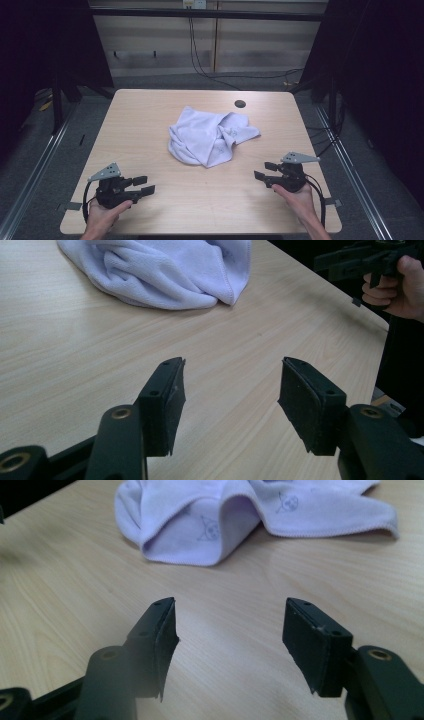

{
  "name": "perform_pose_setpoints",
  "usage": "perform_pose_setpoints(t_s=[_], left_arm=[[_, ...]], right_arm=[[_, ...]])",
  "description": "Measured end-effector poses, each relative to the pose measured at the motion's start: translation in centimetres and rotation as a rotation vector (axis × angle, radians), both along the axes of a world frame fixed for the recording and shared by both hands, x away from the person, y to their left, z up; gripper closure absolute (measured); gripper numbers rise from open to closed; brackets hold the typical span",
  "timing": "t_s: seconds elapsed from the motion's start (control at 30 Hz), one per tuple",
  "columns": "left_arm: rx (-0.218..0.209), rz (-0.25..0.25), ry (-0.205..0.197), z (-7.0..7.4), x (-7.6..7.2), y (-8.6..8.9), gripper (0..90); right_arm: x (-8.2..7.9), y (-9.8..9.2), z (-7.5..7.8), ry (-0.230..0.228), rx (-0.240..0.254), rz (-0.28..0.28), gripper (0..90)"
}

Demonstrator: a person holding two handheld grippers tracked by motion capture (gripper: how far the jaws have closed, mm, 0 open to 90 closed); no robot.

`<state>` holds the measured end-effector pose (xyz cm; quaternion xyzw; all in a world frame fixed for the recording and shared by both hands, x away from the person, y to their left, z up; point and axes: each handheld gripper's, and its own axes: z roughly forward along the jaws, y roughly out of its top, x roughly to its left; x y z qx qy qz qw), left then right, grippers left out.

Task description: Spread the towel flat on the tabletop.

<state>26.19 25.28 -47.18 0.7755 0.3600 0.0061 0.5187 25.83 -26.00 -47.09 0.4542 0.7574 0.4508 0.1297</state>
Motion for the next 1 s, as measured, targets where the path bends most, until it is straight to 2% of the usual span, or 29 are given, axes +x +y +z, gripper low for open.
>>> perform_pose_setpoints(t_s=[0.1, 0.13, 0.17, 0.2, 0.27, 0.33, 0.43, 0.47, 0.5, 0.57, 0.6, 0.67, 0.7, 0.73, 0.77, 0.83, 0.87, 0.9, 0.97, 1.0], left_arm=[[0.009, 0.016, 0.005, -0.2, 0.4, -0.2, 37.9], [0.031, 0.021, 0.014, -0.6, 0.9, -0.8, 36.5], [0.031, 0.021, 0.014, -0.6, 0.9, -0.8, 36.1], [0.058, 0.014, 0.021, -0.8, 1.4, -1.4, 34.8], [0.061, 0.014, 0.024, -0.9, 1.6, -1.6, 34.5], [0.057, 0.02, 0.017, -0.9, 1.8, -1.7, 35.2], [0.059, 0.03, 0.013, -0.8, 2.6, -2.1, 41.8], [0.055, 0.021, 0.002, -0.5, 2.9, -2.4, 47.8], [0.038, 0.005, 0.004, -0.4, 3.1, -2.6, 47.8], [0.044, -0.014, 0.004, -0.3, 3.1, -3.1, 50.8], [0.072, -0.036, -0.015, -0.4, 2.8, -3.3, 50.9], [0.07, -0.036, -0.013, -0.4, 2.8, -3.3, 50.8], [0.07, -0.041, -0.012, -0.4, 2.8, -3.2, 50.6], [0.066, -0.029, -0.011, -0.4, 2.8, -3.1, 49.6], [0.066, -0.029, -0.011, -0.4, 2.8, -3.1, 48.2], [0.077, -0.018, -0.006, -0.5, 2.9, -2.9, 47.0], [0.087, -0.011, -0.008, -0.7, 2.9, -2.9, 44.5], [0.095, -0.007, -0.01, -0.8, 2.9, -2.8, 44.5], [0.102, -0.004, -0.005, -0.9, 2.8, -2.8, 43.1], [0.099, -0.007, -0.004, -0.9, 2.7, -2.8, 43.1]], right_arm=[[0.3, 0.1, -0.2, 0.022, 0.0, 0.023, 37.5], [0.5, 0.2, -0.4, 0.037, -0.007, 0.037, 37.3], [0.5, 0.2, -0.4, 0.037, -0.007, 0.037, 37.3], [0.7, 0.3, -0.5, 0.047, -0.007, 0.063, 37.6], [0.8, 0.3, -0.5, 0.047, 0.004, 0.095, 39.3], [0.8, 0.3, -0.5, 0.045, 0.006, 0.102, 40.0], [1.2, 0.4, -0.5, 0.039, 0.015, 0.126, 42.0], [1.8, 0.6, -0.3, 0.043, 0.024, 0.15, 43.4], [1.8, 0.6, -0.3, 0.043, 0.024, 0.15, 43.4], [2.3, 1.0, -0.1, 0.043, 0.015, 0.166, 43.2], [2.9, 1.5, 0.4, 0.034, 0.01, 0.185, 42.0], [3.2, 1.8, 0.6, 0.026, 0.003, 0.189, 42.0], [3.6, 2.1, 0.8, 0.019, 0.001, 0.194, 42.0], [4.6, 2.5, 1.2, 0.008, 0.019, 0.194, 41.1], [4.6, 2.5, 1.2, 0.008, 0.019, 0.194, 41.1], [5.9, 3.0, 1.4, 0.003, 0.024, 0.188, 40.5], [7.4, 3.5, 1.6, 0.003, 0.0, 0.19, 40.1], [7.4, 3.5, 1.6, 0.003, 0.0, 0.19, 40.1], [9.4, 4.0, 1.9, 0.019, -0.011, 0.171, 41.9], [9.4, 4.0, 1.9, 0.019, -0.011, 0.171, 41.9]])
